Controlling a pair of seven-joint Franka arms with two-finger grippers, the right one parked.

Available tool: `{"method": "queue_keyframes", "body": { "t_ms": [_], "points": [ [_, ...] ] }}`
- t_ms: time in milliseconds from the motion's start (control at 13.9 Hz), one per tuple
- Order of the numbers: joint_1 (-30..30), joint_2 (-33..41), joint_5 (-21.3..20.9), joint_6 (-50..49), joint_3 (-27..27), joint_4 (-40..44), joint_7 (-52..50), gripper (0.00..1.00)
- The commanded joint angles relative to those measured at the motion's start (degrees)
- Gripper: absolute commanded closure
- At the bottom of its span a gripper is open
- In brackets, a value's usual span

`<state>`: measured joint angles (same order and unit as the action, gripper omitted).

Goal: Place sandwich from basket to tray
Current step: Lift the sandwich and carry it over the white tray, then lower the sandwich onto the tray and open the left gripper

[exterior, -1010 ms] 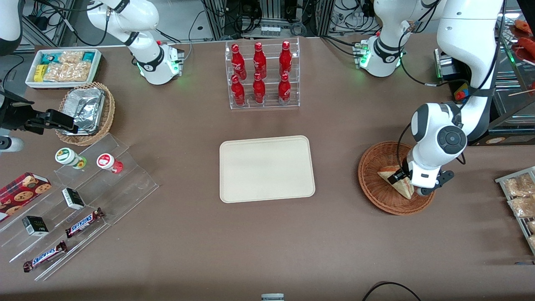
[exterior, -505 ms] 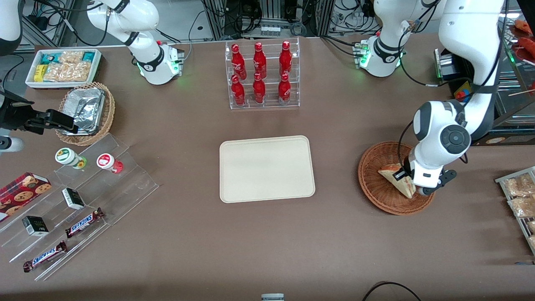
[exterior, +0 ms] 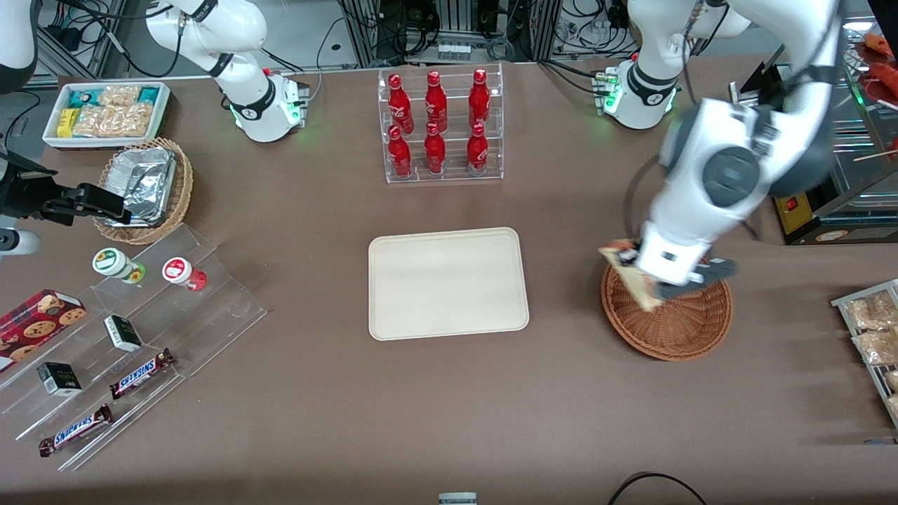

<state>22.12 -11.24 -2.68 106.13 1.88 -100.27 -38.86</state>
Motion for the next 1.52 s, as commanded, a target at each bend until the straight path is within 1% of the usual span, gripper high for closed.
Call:
{"method": "queue_keyframes", "body": {
  "t_ms": [0, 144, 289, 505, 722, 1010, 1371, 1443],
  "points": [
    [8.2, -5.9, -0.3, -1.1, -0.7, 6.2, -1.6, 1.0],
    [12.7, -10.4, 0.2, -0.8, -0.7, 9.8, -3.0, 1.0],
    [17.2, -16.7, 0.3, 0.5, -0.7, 15.6, -5.5, 1.0],
    [21.7, -25.1, 0.4, 1.5, -0.7, 22.7, -7.4, 1.0],
    [23.7, -28.6, 0.5, 7.3, -0.6, 22.8, -9.4, 1.0],
    [25.6, -31.9, 0.2, 10.8, -0.6, 23.0, -9.5, 1.0],
    [26.5, -34.5, 0.1, 14.7, -0.6, 22.9, -9.4, 1.0],
    [26.5, -34.8, 0.0, 14.8, -0.6, 22.9, -9.5, 0.91]
  ]
}}
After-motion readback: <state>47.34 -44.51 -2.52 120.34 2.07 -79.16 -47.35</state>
